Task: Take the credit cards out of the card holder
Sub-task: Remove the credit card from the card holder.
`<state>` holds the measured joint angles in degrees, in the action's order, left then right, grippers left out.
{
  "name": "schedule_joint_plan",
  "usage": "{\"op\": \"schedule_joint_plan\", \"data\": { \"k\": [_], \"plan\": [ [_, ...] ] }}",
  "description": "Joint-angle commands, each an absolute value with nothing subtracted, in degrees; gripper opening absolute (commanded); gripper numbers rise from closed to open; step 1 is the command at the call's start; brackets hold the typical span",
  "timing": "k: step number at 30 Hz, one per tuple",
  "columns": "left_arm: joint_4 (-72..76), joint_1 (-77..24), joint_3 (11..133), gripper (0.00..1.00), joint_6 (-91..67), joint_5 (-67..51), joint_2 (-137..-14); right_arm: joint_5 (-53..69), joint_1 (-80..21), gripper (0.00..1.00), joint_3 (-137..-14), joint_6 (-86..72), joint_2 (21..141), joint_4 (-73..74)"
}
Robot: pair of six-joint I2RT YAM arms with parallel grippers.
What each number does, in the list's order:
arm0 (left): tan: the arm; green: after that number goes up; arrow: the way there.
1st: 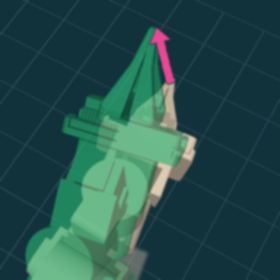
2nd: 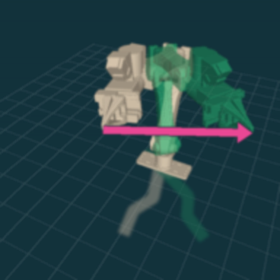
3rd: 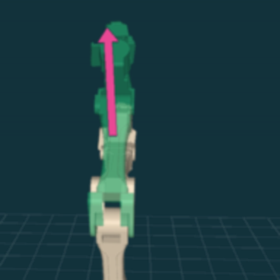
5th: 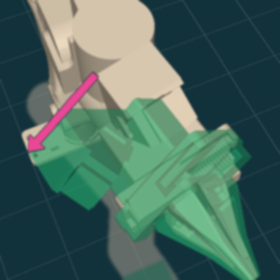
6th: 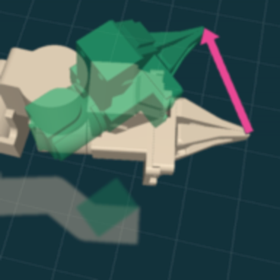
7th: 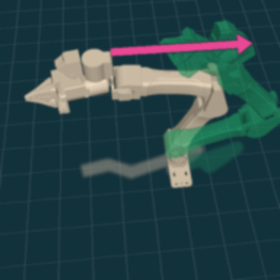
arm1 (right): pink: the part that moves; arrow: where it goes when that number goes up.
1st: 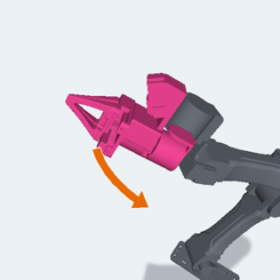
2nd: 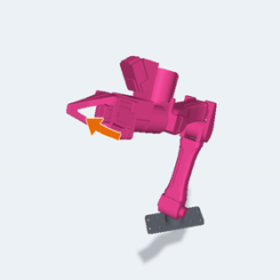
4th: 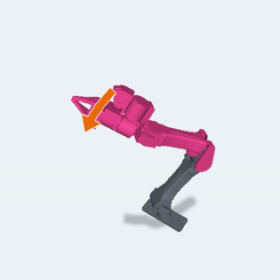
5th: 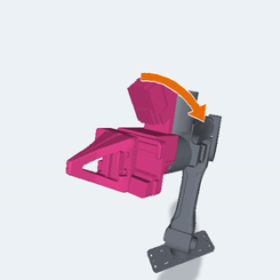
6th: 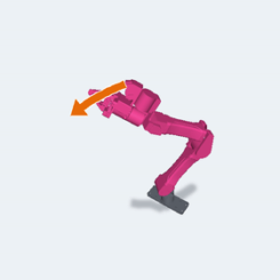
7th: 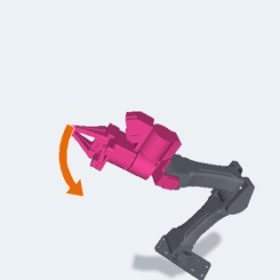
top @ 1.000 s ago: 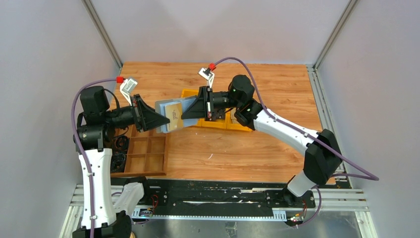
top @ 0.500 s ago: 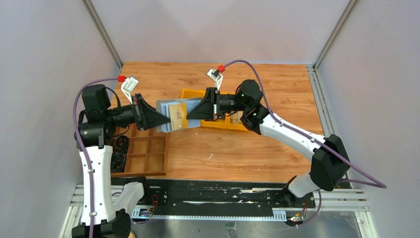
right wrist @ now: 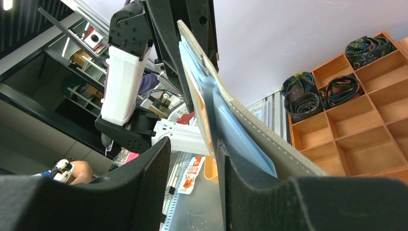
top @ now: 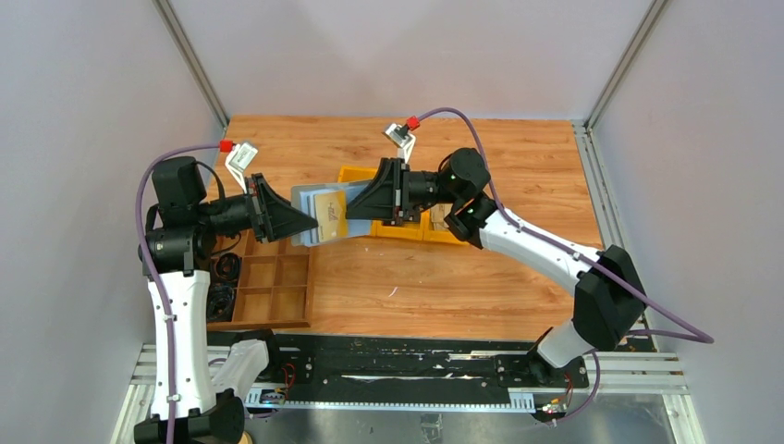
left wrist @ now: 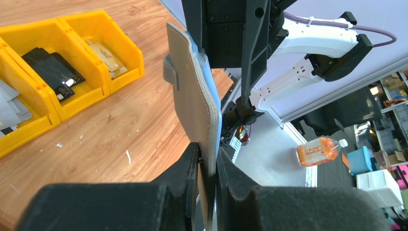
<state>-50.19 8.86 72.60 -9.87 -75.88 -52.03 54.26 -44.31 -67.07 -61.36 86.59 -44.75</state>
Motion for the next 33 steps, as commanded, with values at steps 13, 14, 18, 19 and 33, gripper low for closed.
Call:
{"op": "schedule_joint_plan", "data": {
  "k": [13, 14, 18, 19, 33],
  "plan": [
    [-50.82, 8.96, 76.10, 0.00, -12.06, -79.97, -52.49, 54.67, -46.14, 0.08, -70.54, -62.40, 89.30, -47.42],
    [-50.80, 8.96, 76.23, 0.00, -12.02, -79.90, -52.52, 54.81, -46.07, 0.02, -70.53, -62.56, 89.29, -47.64],
    [-50.81, 8.96, 76.58, 0.00, -12.13, -79.71, -52.80, 54.63, -45.44, 0.00, -68.84, -64.52, 88.55, -51.03],
    [-50.86, 8.96, 76.75, 0.00, -12.12, -79.55, -52.89, 54.38, -44.99, 0.00, -67.80, -65.48, 88.26, -52.71],
    [-47.60, 8.96, 75.51, 0.00, -14.02, -65.62, -53.41, 56.16, -36.69, 0.00, -59.17, -71.48, 85.62, -59.41]
  ]
}}
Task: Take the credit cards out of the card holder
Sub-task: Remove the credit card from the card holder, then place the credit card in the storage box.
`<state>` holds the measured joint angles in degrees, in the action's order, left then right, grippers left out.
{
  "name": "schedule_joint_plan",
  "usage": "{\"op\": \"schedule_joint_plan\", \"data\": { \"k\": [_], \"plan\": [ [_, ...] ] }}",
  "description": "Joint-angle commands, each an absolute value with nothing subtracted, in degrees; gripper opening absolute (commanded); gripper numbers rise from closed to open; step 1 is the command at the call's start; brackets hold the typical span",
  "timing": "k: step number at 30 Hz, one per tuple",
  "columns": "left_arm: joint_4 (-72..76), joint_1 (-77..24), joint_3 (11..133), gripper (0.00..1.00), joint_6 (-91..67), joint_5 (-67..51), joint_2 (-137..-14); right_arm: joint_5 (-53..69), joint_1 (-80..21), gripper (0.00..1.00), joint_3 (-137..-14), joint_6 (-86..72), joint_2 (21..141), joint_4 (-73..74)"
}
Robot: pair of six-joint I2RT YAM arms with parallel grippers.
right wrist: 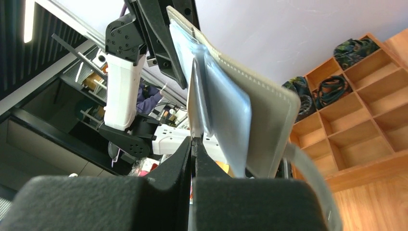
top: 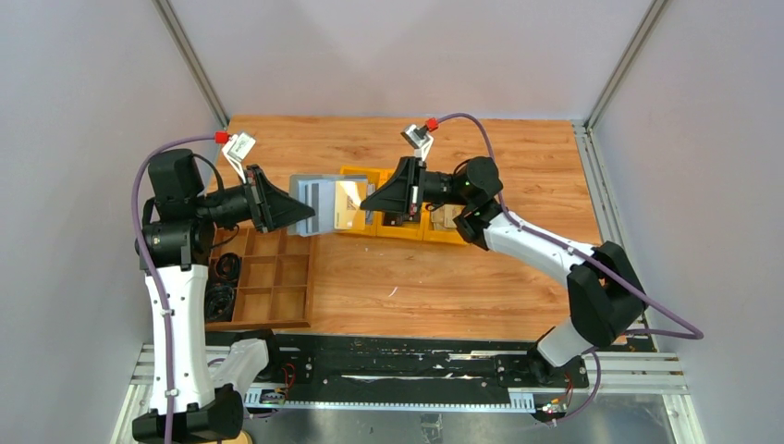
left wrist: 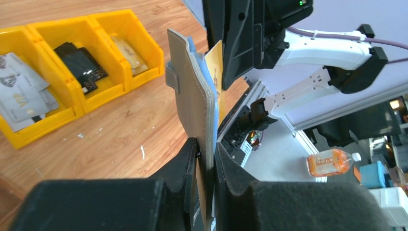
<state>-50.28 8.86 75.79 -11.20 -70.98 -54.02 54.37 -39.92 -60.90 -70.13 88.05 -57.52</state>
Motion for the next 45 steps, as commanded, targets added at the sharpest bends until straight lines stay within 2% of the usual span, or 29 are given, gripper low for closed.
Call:
{"op": "schedule_joint_plan", "data": {
  "k": [1, 6, 10, 15, 18, 28, 39, 45],
  "plan": [
    [-45.48, 8.96, 74.72, 0.00, -15.49, -64.18, -52.86, 56.38, -35.38, 0.00, -58.67, -71.31, 85.27, -58.70],
    [-32.83, 9.03, 68.78, 0.00, -23.89, -57.69, -48.70, 57.31, -28.12, 0.00, -55.12, -69.79, 82.43, -53.72],
    [-32.85, 9.02, 68.47, 0.00, -22.74, -55.68, -49.11, 57.92, -21.59, 0.00, -53.70, -64.68, 80.47, -44.08],
    [-38.10, 8.99, 69.81, 0.00, -17.54, -54.25, -50.78, 49.54, -14.04, 0.00, -57.61, -40.02, 77.59, -7.34],
    [-38.64, 8.99, 69.34, 0.00, -16.99, -55.33, -51.12, 40.14, -12.75, 0.00, -61.34, -30.96, 78.83, 6.49],
    [-39.64, 9.03, 68.36, 0.00, -15.96, -58.39, -49.68, 28.26, -12.75, 0.00, -65.56, -22.09, 88.68, 15.46],
    [-40.80, 8.97, 68.26, 0.00, -15.25, -60.07, -49.36, 20.17, -14.88, 0.00, -67.88, -19.64, 95.52, 16.38],
    [-40.54, 8.98, 68.23, 0.00, -15.96, -61.71, -49.15, 16.10, -16.97, 0.13, -69.52, -19.01, 94.04, 17.24]
  ]
}}
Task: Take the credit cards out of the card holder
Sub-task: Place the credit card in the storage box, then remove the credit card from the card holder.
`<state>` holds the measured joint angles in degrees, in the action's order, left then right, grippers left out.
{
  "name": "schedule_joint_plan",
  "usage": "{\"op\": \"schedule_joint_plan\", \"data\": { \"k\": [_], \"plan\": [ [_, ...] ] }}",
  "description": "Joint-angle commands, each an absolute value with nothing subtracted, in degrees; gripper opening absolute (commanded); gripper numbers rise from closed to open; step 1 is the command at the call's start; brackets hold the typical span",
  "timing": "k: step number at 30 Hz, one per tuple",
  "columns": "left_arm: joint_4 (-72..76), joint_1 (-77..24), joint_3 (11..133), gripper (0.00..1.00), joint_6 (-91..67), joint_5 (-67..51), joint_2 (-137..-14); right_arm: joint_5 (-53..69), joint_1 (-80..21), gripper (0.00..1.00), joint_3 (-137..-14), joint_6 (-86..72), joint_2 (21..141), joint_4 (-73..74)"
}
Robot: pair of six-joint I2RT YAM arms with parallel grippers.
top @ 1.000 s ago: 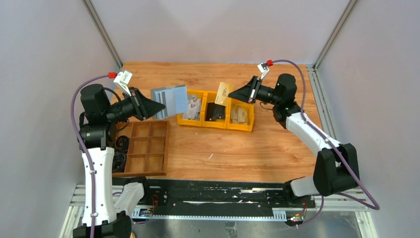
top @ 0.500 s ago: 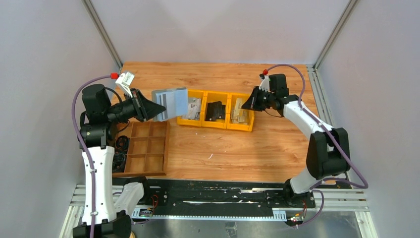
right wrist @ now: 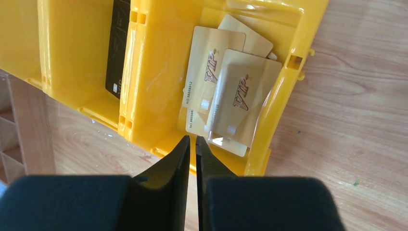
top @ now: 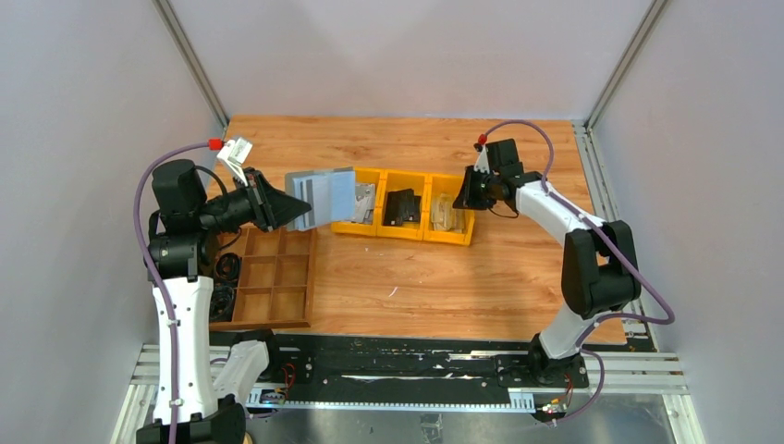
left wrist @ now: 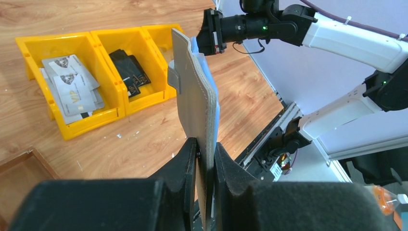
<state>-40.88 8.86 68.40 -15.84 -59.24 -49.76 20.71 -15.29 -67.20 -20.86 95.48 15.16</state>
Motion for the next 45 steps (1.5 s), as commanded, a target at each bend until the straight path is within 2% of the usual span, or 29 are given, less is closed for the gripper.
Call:
{"op": "schedule_joint_plan", "data": {
  "k": [1, 3, 8, 9, 10, 13, 14, 19, 23, 26, 28, 31, 39, 45],
  "plan": [
    [-40.52, 8.98, 68.28, 0.00, -15.93, -61.88, -49.05, 15.74, -17.23, 0.13, -69.92, -18.77, 93.80, 17.60],
    [-40.27, 8.95, 68.29, 0.00, -16.21, -62.34, -48.92, 13.48, -17.83, 0.15, -71.58, -18.14, 92.93, 19.37],
    [-39.26, 8.96, 68.29, 0.00, -17.09, -62.94, -48.54, 13.52, -19.88, 0.31, -74.82, -17.49, 88.67, 21.10],
    [-39.24, 8.99, 68.28, 0.00, -17.05, -63.26, -48.58, 15.96, -20.39, 0.37, -74.72, -17.72, 87.01, 19.59],
    [-39.27, 8.97, 68.22, 0.00, -17.05, -63.54, -48.49, 20.41, -21.36, 0.47, -74.83, -18.20, 85.46, 17.38],
    [-39.26, 8.97, 68.12, 0.00, -17.14, -64.62, -48.51, 40.13, -22.86, 0.72, -74.82, -25.75, 82.66, 5.75],
    [-39.27, 8.97, 68.16, 0.00, -17.07, -65.39, -48.43, 46.98, -23.68, 0.74, -74.34, -31.30, 82.04, -0.58],
    [-39.24, 8.96, 68.34, 0.00, -17.20, -71.15, -48.31, 57.42, -30.86, 0.76, -74.45, -43.51, 81.61, -21.77],
    [-39.24, 8.96, 68.60, 0.00, -17.56, -75.47, -48.17, 58.34, -35.52, 0.79, -74.43, -47.73, 82.92, -29.76],
    [-39.08, 8.96, 68.86, 0.00, -17.75, -76.45, -47.98, 58.58, -36.70, 0.80, -70.57, -58.32, 84.39, -46.52],
    [-39.24, 8.96, 68.90, 0.00, -17.86, -76.83, -47.97, 59.08, -37.61, 0.80, -69.80, -62.22, 85.74, -52.47],
    [-39.24, 8.96, 69.26, 0.00, -18.40, -77.88, -48.14, 59.62, -39.13, 0.80, -69.62, -58.93, 86.05, -49.55],
    [-39.25, 8.96, 69.66, 0.00, -19.19, -81.02, -48.21, 51.47, -41.20, 0.81, -73.43, -30.15, 81.59, -15.69],
    [-39.21, 8.96, 69.57, 0.00, -19.42, -81.65, -48.14, 55.51, -41.29, 0.82, -75.38, -23.56, 81.27, -12.90]
  ]
}}
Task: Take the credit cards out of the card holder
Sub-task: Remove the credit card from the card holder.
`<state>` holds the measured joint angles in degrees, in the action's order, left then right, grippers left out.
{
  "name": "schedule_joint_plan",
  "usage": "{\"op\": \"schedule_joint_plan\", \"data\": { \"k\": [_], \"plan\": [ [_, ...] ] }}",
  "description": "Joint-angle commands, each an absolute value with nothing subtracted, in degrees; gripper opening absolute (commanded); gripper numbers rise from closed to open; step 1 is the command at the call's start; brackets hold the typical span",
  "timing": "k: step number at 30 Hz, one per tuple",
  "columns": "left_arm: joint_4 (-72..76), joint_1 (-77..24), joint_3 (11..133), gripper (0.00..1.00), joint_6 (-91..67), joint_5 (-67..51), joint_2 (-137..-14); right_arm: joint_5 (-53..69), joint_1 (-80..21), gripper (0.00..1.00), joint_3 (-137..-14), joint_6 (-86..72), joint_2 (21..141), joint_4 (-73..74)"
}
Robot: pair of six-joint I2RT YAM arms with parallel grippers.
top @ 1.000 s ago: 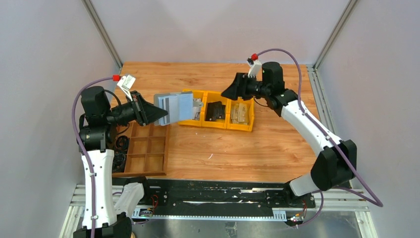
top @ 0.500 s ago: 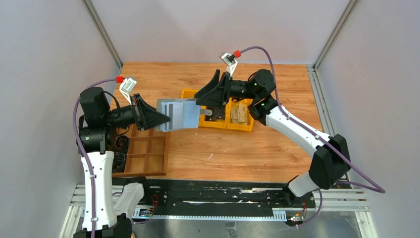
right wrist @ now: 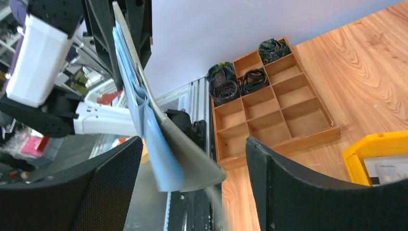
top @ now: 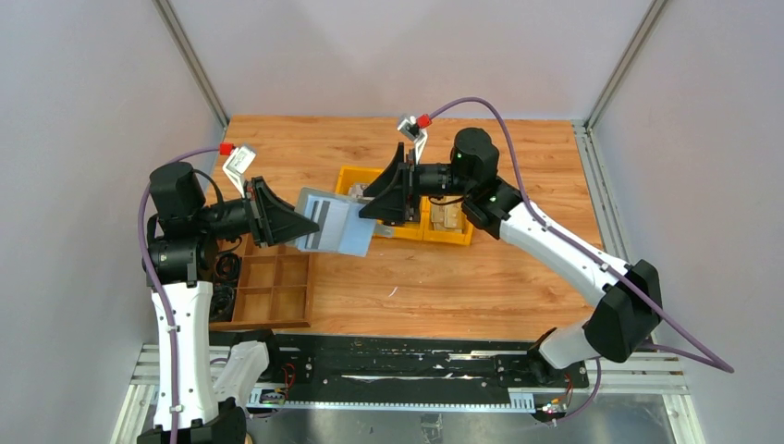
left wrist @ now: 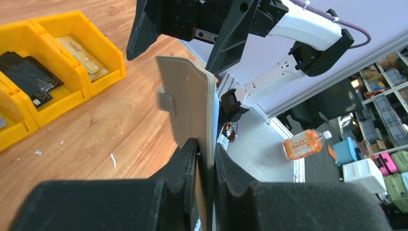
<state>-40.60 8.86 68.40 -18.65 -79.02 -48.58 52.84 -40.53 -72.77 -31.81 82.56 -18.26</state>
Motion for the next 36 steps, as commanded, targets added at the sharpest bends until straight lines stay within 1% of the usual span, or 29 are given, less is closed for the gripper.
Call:
{"op": "schedule_joint_plan", "data": {
  "k": [1, 7, 12, 14, 15, 17, 19, 23, 26, 27, 28, 30, 34, 36],
  "plan": [
    [-39.23, 8.96, 69.53, 0.00, -19.38, -81.78, -48.16, 56.63, -41.36, 0.82, -75.86, -22.57, 81.41, -12.64],
    [-39.28, 8.97, 69.78, 0.00, -19.79, -82.89, -48.44, 60.20, -41.67, 0.83, -79.52, -17.10, 84.29, -9.43],
    [-39.27, 8.98, 69.87, 0.00, -19.60, -81.74, -48.23, 65.19, -43.08, 0.83, -79.26, -22.18, 85.27, -15.94],
    [-39.27, 8.97, 69.96, 0.00, -19.56, -80.57, -48.33, 66.24, -44.27, 0.76, -79.26, -22.52, 85.41, -16.34],
    [-39.22, 8.96, 69.97, 0.00, -19.45, -79.67, -48.39, 66.31, -44.62, 0.69, -79.42, -23.00, 85.61, -16.41],
    [-38.97, 8.96, 70.03, 0.00, -19.26, -77.76, -48.46, 65.96, -45.22, 0.56, -79.66, -24.38, 86.26, -16.39],
    [-38.95, 8.97, 69.94, 0.00, -18.83, -74.49, -48.17, 64.97, -45.75, 0.47, -80.07, -26.27, 86.97, -16.40],
    [-38.89, 8.96, 68.62, 0.00, -17.25, -68.91, -47.41, 60.28, -46.91, 0.33, -82.06, -28.27, 89.02, -13.96],
    [-38.63, 8.96, 67.76, 0.03, -15.91, -66.88, -46.46, 55.78, -47.01, 0.14, -84.56, -29.18, 90.79, -9.28],
    [-38.66, 8.96, 67.42, 0.04, -15.15, -66.82, -46.11, 53.61, -47.02, 0.05, -85.34, -29.42, 91.34, -7.11],
    [-38.66, 8.96, 67.24, 0.05, -14.68, -66.84, -45.69, 52.62, -47.02, 0.01, -85.85, -29.70, 91.85, -6.06],
    [-38.53, 8.97, 66.86, 0.08, -14.16, -67.65, -45.17, 52.26, -47.02, 0.00, -85.96, -30.29, 92.11, -5.98],
    [-39.39, 8.96, 66.89, 0.25, -13.68, -71.97, -45.47, 51.76, -46.68, 0.00, -85.57, -30.67, 91.56, -5.99],
    [-39.59, 9.01, 66.91, 0.30, -13.55, -73.25, -45.56, 52.05, -46.58, 0.00, -85.51, -30.79, 91.26, -5.98]
  ]
}}
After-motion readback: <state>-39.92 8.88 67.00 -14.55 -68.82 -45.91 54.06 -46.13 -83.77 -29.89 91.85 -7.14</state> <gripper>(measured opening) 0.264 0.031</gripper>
